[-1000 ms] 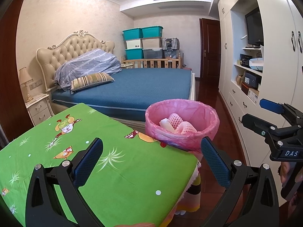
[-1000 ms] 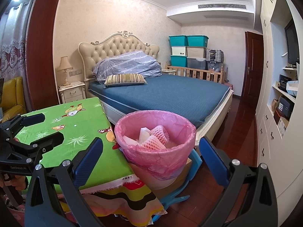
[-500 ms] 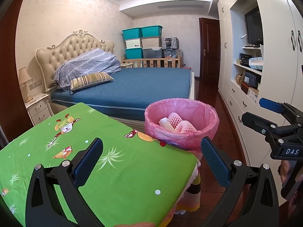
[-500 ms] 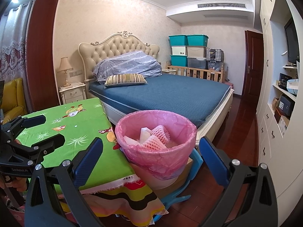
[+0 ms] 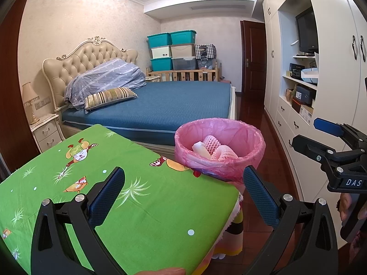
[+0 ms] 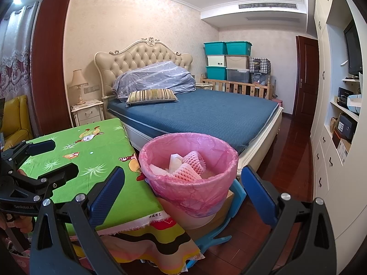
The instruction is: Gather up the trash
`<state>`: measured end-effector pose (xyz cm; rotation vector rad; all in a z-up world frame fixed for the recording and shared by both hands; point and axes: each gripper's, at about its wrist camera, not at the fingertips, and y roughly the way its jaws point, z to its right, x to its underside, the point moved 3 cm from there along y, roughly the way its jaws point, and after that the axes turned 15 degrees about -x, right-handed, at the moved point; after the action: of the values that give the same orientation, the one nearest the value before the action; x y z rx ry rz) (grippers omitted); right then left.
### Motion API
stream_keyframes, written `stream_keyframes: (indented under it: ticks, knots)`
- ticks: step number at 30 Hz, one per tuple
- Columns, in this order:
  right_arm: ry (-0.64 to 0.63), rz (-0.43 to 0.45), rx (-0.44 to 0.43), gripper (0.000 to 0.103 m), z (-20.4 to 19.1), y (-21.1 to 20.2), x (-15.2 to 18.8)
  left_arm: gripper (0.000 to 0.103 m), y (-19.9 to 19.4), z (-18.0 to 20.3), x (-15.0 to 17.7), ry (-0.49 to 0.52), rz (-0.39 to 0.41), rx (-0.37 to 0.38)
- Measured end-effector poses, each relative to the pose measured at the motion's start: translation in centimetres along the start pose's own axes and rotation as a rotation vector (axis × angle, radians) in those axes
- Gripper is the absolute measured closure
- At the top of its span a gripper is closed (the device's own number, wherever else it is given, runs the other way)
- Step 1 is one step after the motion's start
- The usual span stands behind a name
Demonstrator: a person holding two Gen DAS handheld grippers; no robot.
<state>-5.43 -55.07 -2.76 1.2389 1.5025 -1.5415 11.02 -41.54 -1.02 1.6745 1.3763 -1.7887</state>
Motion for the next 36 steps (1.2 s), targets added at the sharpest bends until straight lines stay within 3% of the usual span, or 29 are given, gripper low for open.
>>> stream_keyframes:
  ticks: [30, 32, 36]
  knots:
    - [0.008, -0.009, 0.017, 0.004, -0.2, 0.3, 0.2, 0.006, 0.0, 0.3, 0.7, -0.019, -0.004, 0.026]
    - [0.013, -0.01, 0.019, 0.004, -0.3, 0.4, 0.0, 0.006, 0.0, 0.0, 1.0, -0.017, 0.002, -0.002]
    - [0.01, -0.017, -0.016, 0.004, -1.7, 1.1, -0.9, 0.006, 0.8, -2.3, 0.9, -0.034, -0.066, 0.016]
